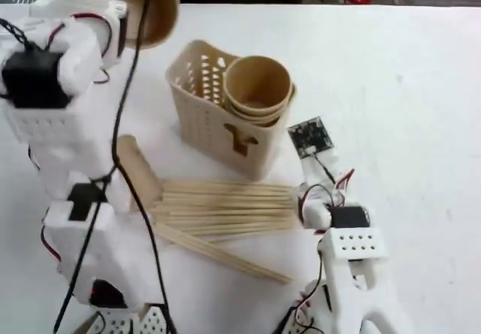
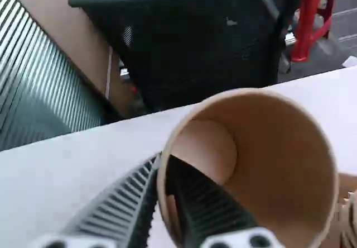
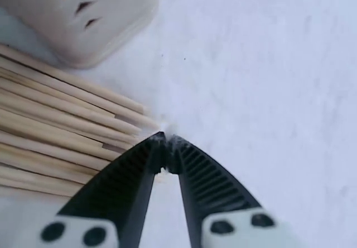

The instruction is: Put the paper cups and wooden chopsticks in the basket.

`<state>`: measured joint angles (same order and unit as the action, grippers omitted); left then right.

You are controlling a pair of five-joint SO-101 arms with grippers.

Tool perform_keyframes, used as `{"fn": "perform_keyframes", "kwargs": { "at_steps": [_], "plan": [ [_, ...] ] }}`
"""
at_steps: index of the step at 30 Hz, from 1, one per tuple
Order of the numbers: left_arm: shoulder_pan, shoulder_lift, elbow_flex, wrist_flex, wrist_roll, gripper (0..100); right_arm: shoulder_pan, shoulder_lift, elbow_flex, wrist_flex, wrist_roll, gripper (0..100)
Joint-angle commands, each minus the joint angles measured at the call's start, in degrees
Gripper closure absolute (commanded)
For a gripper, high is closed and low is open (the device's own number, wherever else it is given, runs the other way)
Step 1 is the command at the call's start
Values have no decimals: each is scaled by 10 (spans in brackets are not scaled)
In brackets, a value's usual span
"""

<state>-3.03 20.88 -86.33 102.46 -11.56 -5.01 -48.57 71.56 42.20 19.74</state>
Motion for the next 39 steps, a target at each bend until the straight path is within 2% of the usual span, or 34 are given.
{"fn": "perform_keyframes", "kwargs": {
  "at_steps": [1,9,12,22,28,33,39],
  "plan": [
    [62,-86,49,2,6,977,28,-9,-8,-20,1,978],
    [232,-276,390,-5,-11,977,36,-53,1,-15,0,978],
    [263,-297,449,-28,-15,977,33,-92,22,-15,0,978],
    [268,-296,445,-111,26,977,33,-238,91,-15,2,978],
    [264,-296,559,-206,25,977,15,-275,105,4,5,978],
    [262,-297,649,-236,25,969,-4,-282,105,19,5,978],
    [253,-297,675,-241,22,855,-3,-282,105,18,5,978]
  ]
}}
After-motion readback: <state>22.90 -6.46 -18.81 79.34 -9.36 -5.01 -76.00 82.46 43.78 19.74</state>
